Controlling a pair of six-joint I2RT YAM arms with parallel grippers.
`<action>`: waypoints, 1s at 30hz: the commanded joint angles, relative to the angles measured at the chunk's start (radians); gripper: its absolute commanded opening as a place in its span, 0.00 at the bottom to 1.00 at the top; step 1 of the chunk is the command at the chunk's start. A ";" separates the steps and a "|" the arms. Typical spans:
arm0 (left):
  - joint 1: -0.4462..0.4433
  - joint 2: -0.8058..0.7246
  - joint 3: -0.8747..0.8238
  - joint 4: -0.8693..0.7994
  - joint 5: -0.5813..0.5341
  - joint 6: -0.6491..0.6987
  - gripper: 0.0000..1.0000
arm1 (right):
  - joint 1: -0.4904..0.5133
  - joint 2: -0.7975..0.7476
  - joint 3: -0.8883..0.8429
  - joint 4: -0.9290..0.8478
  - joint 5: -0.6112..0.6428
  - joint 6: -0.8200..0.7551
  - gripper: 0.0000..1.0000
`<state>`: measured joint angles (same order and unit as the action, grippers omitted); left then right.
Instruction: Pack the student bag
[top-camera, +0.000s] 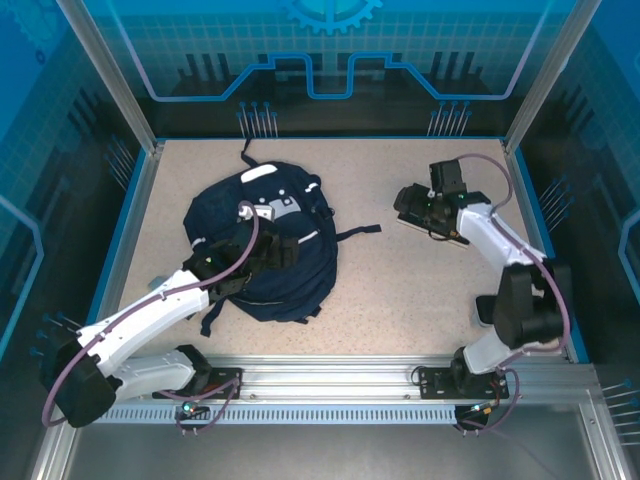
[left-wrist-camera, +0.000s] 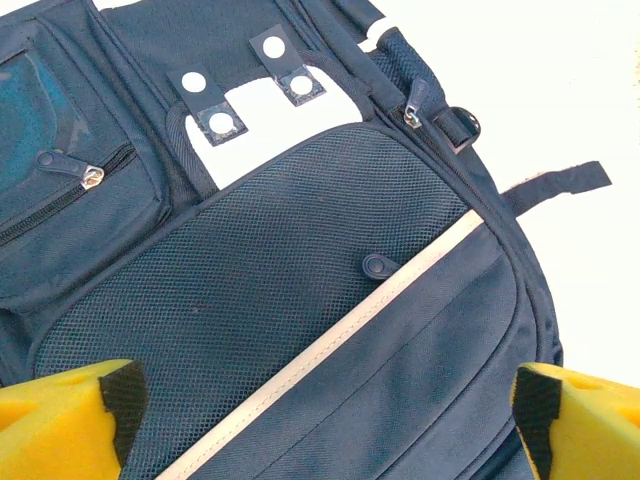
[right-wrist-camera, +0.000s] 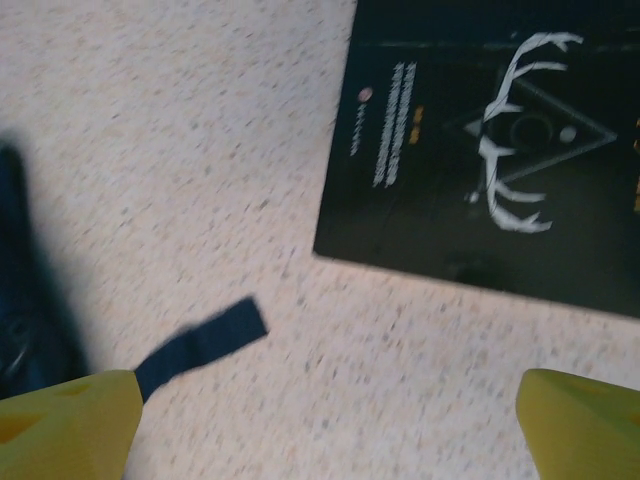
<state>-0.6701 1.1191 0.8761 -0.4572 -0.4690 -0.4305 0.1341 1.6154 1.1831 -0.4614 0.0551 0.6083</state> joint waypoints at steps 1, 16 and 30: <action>0.007 -0.007 -0.008 0.031 0.005 -0.064 0.99 | -0.014 0.135 0.129 -0.096 -0.025 -0.072 0.99; 0.008 -0.013 -0.035 0.022 0.059 -0.115 0.99 | -0.016 0.551 0.516 -0.202 -0.148 -0.030 0.90; 0.009 0.059 -0.010 0.070 0.102 -0.075 0.99 | 0.050 0.345 0.135 -0.134 -0.275 -0.034 0.86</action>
<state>-0.6682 1.1622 0.8600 -0.4118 -0.3866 -0.5220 0.1444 1.9980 1.4132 -0.5369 -0.1387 0.5636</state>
